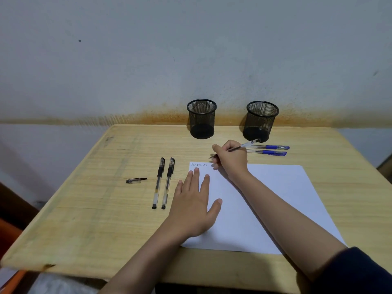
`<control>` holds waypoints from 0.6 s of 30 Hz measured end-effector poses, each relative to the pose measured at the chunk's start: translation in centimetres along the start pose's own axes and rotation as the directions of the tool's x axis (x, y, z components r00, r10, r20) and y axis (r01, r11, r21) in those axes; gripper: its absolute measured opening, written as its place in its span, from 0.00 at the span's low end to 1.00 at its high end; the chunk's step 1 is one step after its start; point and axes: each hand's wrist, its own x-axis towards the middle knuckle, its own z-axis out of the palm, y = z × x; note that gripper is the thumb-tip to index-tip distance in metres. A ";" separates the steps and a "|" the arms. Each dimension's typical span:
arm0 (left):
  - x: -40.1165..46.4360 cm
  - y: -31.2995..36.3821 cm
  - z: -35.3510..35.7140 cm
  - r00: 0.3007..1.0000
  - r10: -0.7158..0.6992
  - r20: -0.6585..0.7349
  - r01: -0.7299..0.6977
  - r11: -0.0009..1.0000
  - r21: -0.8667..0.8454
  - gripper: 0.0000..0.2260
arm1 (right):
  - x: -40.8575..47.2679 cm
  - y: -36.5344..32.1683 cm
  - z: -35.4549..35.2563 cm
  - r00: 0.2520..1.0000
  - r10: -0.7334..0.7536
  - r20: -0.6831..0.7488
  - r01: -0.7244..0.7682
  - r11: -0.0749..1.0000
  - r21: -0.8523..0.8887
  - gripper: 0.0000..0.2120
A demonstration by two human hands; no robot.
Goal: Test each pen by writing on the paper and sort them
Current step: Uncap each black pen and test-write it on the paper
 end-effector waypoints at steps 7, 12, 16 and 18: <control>0.2 0.4 -1.6 0.996 0.004 0.094 -0.010 0.998 0.070 0.32 | -0.7 -1.1 -0.2 0.995 -0.016 0.096 0.020 0.999 -0.041 0.16; 1.4 0.7 -3.4 0.973 -0.031 0.227 0.007 0.994 0.104 0.34 | -1.1 -2.4 -1.4 0.991 0.056 0.124 -0.072 0.989 0.128 0.10; 1.6 0.7 -3.7 0.965 -0.049 0.257 0.036 0.998 0.055 0.35 | -2.0 -3.1 -2.5 0.994 -0.001 0.113 -0.008 0.997 0.083 0.07; 1.6 0.4 -3.5 0.971 -0.050 0.233 0.048 0.999 0.013 0.36 | -2.3 -3.1 -2.8 0.992 -0.054 0.117 0.054 0.999 0.005 0.07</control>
